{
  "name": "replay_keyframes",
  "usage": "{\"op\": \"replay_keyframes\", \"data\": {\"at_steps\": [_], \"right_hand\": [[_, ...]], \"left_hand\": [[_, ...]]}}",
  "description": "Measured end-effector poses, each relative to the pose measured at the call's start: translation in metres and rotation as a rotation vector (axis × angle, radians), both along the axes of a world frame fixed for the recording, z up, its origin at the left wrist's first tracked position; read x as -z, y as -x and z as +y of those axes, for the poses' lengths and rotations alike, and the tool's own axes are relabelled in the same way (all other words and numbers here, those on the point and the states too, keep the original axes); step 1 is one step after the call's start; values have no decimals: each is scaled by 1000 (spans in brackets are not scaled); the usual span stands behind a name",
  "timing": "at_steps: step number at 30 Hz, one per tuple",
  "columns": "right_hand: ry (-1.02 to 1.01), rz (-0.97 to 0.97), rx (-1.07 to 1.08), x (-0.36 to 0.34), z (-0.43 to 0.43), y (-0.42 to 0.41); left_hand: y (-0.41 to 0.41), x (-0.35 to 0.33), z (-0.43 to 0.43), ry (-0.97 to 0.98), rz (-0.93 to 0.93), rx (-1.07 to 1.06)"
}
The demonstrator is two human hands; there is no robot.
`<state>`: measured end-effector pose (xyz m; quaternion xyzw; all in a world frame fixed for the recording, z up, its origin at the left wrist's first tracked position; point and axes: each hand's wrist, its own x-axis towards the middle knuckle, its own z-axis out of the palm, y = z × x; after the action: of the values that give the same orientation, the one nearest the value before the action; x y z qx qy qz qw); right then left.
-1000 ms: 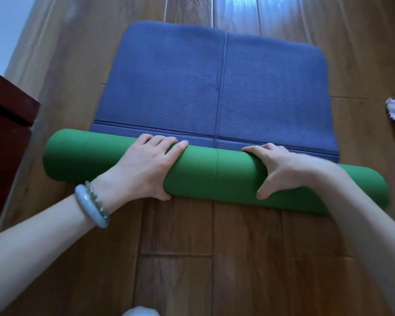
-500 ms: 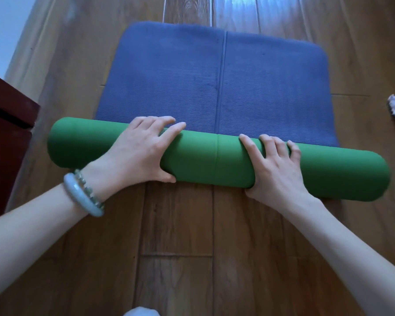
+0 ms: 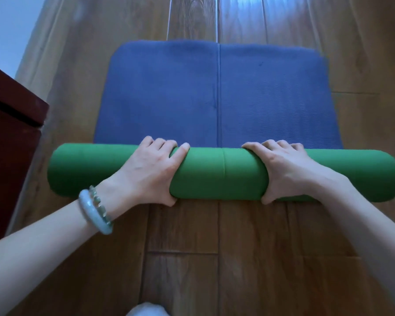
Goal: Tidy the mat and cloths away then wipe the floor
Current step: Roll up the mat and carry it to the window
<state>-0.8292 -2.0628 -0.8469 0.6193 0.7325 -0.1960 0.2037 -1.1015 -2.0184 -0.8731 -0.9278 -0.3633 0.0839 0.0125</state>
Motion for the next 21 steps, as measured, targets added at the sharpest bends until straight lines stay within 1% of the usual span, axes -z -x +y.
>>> {"op": "replay_keyframes", "data": {"at_steps": [3,5,7,10,11,12,13,15,17,19,20,21], "right_hand": [[92,17,-11,-3,-4,1],[83,24,16,-4,-2,0],[5,14,38,-2,-6,4],[-200,-14,21,10,-19,11],[-278,2,17,15,-22,11],[-350,33,11,19,-21,9],[-391,49,4,22,-19,7],[-370,29,2,19,-12,5],[-301,-1,-9,14,-2,6],[-224,-4,-13,9,10,5],[-184,2,-8,7,16,4],[-141,8,2,5,22,4]], "left_hand": [[5,0,-11,85,61,1],[0,-7,-1,165,107,0],[-7,-13,21,341,128,-35],[-14,-21,56,712,92,-157],[-16,-23,63,778,99,-189],[-18,-24,67,794,120,-203],[-19,-25,68,773,147,-203],[-15,-30,65,657,131,-181],[-5,-32,53,471,-30,-144],[1,-25,27,224,-197,-114],[1,-19,12,108,-208,-118],[-3,-11,1,20,-169,-130]]}}
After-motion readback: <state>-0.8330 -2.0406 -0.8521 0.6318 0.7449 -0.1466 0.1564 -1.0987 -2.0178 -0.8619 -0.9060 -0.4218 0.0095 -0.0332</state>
